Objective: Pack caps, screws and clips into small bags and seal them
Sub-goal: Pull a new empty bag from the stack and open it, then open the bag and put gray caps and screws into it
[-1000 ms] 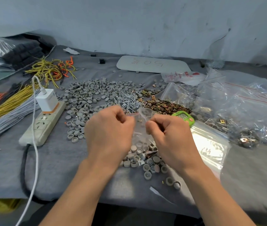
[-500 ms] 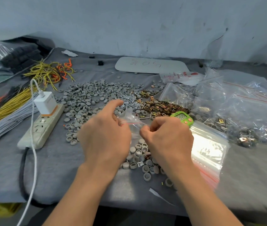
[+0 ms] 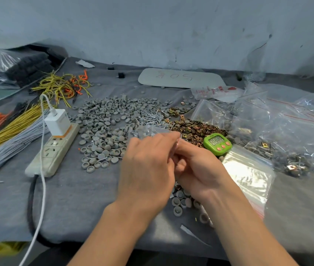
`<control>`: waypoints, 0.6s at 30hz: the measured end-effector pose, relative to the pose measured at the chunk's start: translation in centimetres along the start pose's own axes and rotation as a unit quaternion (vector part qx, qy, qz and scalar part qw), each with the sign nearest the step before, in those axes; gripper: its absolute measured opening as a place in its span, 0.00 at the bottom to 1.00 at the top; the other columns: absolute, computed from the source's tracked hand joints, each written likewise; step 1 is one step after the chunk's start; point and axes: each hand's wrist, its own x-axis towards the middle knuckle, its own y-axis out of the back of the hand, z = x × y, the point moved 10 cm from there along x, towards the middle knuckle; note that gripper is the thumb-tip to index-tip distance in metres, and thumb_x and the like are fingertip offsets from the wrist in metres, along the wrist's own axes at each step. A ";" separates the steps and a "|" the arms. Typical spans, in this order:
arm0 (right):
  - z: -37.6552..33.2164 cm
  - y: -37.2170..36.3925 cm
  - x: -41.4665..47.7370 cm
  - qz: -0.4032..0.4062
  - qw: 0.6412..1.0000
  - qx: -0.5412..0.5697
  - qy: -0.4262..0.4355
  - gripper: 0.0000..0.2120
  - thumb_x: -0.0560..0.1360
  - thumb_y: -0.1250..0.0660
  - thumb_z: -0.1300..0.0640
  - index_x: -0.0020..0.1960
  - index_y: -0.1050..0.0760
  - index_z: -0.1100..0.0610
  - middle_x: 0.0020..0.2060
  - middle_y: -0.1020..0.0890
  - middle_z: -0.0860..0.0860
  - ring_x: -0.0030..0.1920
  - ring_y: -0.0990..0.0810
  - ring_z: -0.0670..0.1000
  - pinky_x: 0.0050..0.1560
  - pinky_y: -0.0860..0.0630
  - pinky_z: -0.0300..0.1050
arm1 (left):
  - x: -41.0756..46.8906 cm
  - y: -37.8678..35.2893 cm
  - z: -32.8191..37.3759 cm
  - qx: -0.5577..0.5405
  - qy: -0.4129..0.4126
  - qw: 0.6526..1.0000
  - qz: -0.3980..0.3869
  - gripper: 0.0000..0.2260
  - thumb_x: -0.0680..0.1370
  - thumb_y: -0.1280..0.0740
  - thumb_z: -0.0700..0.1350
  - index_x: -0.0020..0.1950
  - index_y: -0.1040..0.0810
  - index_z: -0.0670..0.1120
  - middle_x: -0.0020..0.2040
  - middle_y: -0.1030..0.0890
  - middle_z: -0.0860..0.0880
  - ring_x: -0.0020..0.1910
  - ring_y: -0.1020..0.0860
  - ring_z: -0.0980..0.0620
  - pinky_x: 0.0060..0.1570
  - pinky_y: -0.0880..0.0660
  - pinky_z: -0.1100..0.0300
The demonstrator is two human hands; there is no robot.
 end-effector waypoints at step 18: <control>2.1 -2.0 -1.0 -0.034 0.995 -0.075 -0.056 0.18 0.85 0.45 0.63 0.70 0.25 0.66 0.65 0.18 0.60 0.68 0.20 0.56 0.74 0.29 0.52 | -0.4 0.0 0.1 0.043 0.000 0.999 -0.006 0.29 0.64 0.30 0.33 0.66 0.18 0.45 0.45 0.17 0.50 0.43 0.19 0.46 0.47 0.36 0.54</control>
